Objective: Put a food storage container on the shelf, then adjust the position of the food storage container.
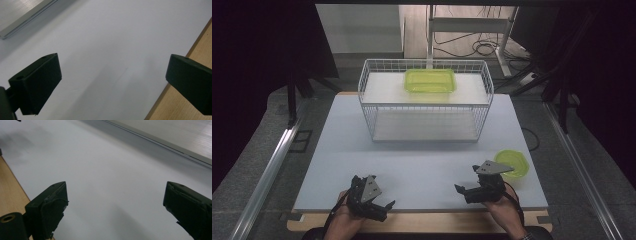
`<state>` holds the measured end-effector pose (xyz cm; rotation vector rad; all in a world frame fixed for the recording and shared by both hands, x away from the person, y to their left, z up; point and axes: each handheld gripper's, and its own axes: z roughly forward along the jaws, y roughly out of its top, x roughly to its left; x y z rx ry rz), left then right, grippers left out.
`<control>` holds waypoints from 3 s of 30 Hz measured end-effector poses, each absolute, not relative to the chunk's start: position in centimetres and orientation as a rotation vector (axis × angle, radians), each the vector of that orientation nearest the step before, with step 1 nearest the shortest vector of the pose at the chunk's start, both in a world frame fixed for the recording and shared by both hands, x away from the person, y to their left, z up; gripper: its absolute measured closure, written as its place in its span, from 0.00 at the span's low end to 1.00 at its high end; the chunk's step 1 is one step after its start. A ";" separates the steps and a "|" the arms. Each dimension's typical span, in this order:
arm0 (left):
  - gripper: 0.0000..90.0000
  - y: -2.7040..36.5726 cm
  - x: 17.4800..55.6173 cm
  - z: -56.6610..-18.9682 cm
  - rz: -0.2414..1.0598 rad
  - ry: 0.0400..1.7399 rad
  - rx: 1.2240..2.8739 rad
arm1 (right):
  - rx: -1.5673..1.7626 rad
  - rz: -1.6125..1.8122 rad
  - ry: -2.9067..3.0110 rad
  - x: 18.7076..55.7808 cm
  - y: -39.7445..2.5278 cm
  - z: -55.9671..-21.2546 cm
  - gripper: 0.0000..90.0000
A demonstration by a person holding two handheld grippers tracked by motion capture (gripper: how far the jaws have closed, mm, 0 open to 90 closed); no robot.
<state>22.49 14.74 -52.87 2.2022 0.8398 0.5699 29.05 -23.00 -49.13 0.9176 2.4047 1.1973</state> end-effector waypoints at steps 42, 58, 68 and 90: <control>0.00 14.5 22.7 -53.2 0.576 0.835 2.244 | 1.354 0.967 2.020 35.2 -37.7 -45.4 0.99; 0.00 14.3 22.6 -53.3 0.581 0.824 2.269 | 1.404 0.891 2.014 35.4 -38.8 -46.6 0.99; 0.00 14.3 22.6 -53.3 0.580 0.821 2.272 | 1.361 0.906 2.113 35.1 -36.7 -47.1 0.99; 0.00 14.1 22.6 -53.5 0.576 0.818 2.283 | 1.385 0.910 2.178 32.9 -36.6 -47.4 0.98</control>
